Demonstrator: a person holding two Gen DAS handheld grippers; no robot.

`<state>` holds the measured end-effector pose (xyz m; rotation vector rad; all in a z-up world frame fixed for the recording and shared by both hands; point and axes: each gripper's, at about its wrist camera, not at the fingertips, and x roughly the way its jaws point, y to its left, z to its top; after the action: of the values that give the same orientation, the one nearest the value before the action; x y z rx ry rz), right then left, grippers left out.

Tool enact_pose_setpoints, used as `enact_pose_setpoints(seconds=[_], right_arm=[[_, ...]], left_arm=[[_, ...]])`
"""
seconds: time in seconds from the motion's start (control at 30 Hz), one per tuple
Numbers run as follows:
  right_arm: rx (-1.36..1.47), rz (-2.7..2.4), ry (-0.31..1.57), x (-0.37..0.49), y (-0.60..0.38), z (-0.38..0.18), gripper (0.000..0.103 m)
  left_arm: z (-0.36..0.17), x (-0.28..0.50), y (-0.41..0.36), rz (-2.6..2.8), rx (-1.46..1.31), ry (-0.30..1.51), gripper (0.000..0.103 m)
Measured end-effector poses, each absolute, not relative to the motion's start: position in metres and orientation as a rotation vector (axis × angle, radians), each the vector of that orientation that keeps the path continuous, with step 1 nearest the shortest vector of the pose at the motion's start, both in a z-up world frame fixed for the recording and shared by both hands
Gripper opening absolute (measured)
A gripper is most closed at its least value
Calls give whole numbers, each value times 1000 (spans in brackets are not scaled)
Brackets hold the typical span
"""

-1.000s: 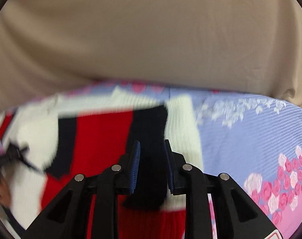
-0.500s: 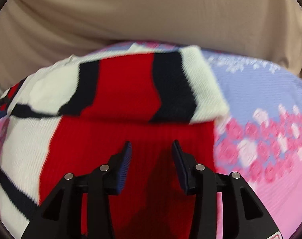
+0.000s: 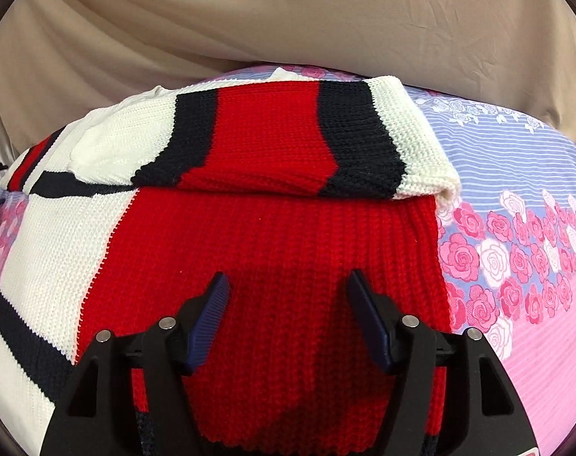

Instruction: Fold small clothes

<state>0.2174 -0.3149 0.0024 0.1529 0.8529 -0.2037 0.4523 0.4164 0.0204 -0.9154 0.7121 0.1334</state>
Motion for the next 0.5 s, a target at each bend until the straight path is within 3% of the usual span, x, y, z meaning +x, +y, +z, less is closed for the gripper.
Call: enact_pose_setpoints(seconds=[0.03, 0.1, 0.23, 0.37, 0.5], right_arm=[[151, -207, 852, 217, -315, 2, 65], [144, -211, 853, 218, -315, 2, 65], [145, -213, 851, 219, -314, 1, 66], [150, -213, 848, 218, -315, 2, 66], [162, -209, 844, 219, -314, 1, 66]], left_arm=[[22, 456, 411, 119, -889, 721, 30], [35, 461, 396, 98, -831, 730, 9], [111, 431, 318, 54, -552, 568, 7], [183, 383, 169, -179, -252, 451, 7], [175, 352, 24, -422, -85, 509, 7]])
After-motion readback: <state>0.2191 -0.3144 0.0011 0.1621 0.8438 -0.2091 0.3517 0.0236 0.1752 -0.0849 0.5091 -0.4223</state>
